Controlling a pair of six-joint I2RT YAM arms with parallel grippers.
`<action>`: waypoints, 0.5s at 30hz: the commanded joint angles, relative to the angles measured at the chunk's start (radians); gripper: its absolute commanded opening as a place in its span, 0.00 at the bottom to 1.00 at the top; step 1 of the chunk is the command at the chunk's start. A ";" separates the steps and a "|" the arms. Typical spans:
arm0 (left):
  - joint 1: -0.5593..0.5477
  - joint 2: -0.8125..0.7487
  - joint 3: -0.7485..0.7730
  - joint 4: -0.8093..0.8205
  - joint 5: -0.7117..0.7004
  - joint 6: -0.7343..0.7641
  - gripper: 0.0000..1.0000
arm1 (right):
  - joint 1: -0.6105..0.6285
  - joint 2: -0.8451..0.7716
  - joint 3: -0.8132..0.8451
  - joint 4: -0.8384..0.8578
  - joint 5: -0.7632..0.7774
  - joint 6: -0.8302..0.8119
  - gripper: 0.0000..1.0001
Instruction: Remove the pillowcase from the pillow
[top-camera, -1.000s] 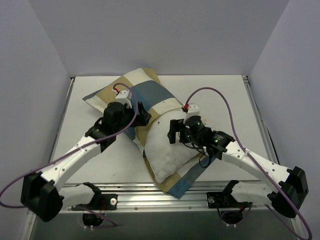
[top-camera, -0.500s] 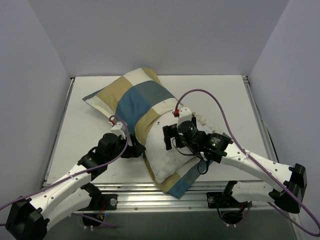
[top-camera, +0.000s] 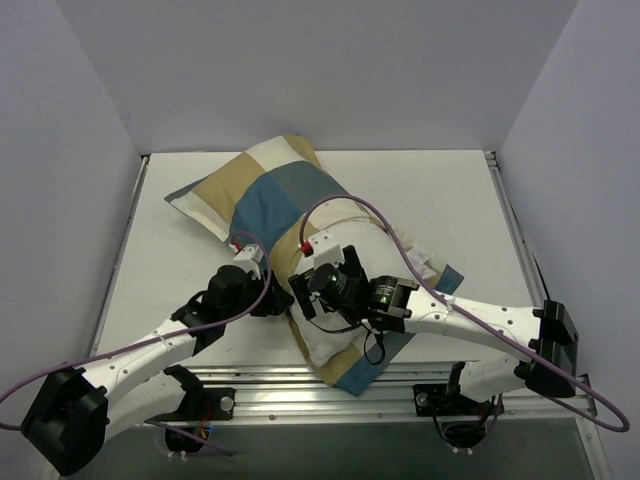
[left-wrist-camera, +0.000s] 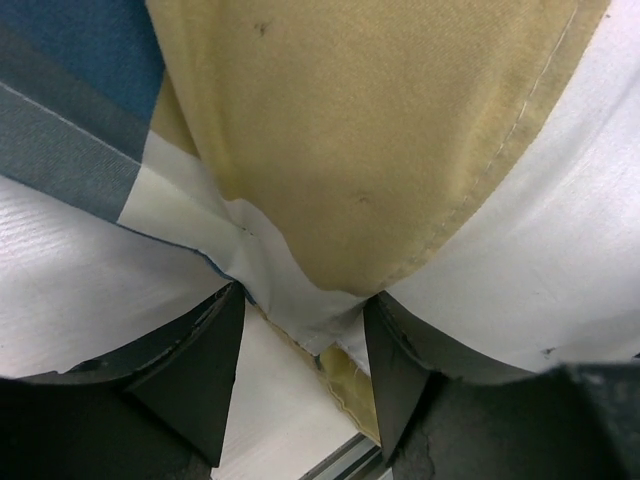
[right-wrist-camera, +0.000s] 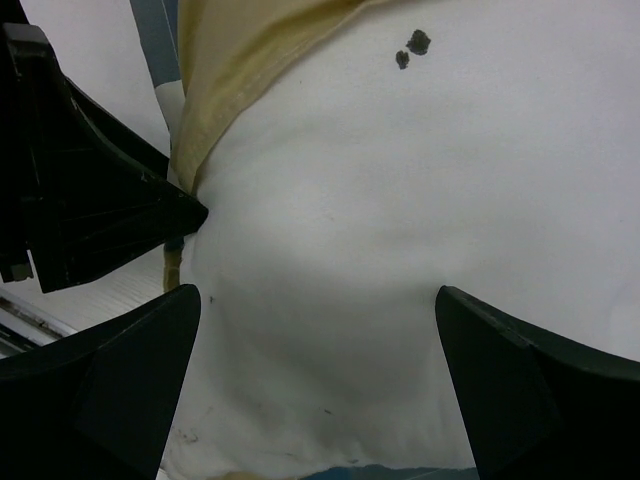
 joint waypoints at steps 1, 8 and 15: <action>-0.007 0.028 -0.002 0.082 0.024 0.006 0.58 | 0.020 0.042 0.039 -0.023 0.100 0.012 1.00; -0.010 0.022 -0.031 0.123 0.028 -0.016 0.56 | 0.026 0.150 -0.018 0.021 0.165 0.035 1.00; -0.021 -0.058 -0.042 0.073 0.013 -0.032 0.72 | -0.021 0.265 -0.096 0.054 0.191 0.096 0.72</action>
